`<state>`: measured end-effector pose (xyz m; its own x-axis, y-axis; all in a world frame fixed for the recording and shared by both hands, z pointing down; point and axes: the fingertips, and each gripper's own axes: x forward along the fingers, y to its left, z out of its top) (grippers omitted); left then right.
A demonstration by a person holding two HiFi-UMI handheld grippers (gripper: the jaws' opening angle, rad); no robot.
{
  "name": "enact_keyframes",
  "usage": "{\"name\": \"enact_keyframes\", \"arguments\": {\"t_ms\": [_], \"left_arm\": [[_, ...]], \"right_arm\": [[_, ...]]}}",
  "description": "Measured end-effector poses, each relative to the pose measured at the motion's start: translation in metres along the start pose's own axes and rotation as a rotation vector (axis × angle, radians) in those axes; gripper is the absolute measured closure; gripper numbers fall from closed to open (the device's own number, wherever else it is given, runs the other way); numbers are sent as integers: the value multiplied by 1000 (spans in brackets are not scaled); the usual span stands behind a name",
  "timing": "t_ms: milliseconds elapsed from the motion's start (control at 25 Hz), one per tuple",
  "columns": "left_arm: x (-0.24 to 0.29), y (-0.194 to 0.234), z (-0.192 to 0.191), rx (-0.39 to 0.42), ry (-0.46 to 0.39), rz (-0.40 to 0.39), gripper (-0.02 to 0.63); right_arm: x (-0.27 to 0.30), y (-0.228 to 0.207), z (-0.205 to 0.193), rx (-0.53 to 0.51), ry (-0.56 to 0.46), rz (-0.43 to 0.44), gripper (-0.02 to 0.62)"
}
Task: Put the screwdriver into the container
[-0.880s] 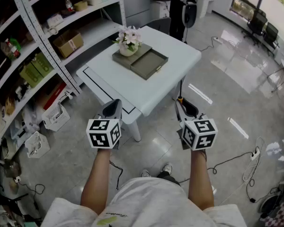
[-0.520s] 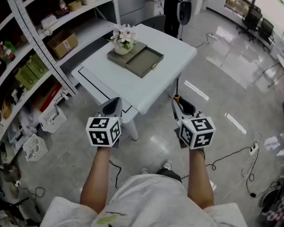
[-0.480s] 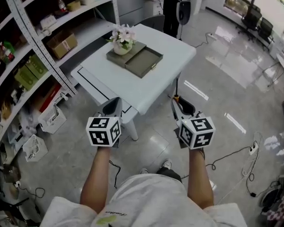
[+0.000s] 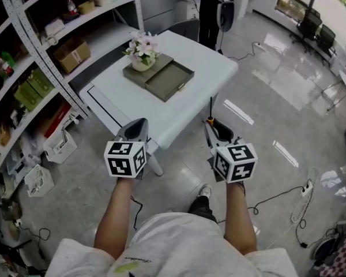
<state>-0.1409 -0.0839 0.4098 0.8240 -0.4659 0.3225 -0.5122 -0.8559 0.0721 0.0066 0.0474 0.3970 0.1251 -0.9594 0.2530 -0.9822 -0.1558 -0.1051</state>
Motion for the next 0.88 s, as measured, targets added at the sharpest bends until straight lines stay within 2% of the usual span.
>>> {"name": "enact_keyframes", "arguments": {"t_ms": [440,880], "left_arm": [[93,-32,20,-30,27,56,601],[163,-60,37,-32,53,119,601]], "right_arm": [[43,-99,13,9,28,68,520],[77,-179,21,22,39,136,520]]}}
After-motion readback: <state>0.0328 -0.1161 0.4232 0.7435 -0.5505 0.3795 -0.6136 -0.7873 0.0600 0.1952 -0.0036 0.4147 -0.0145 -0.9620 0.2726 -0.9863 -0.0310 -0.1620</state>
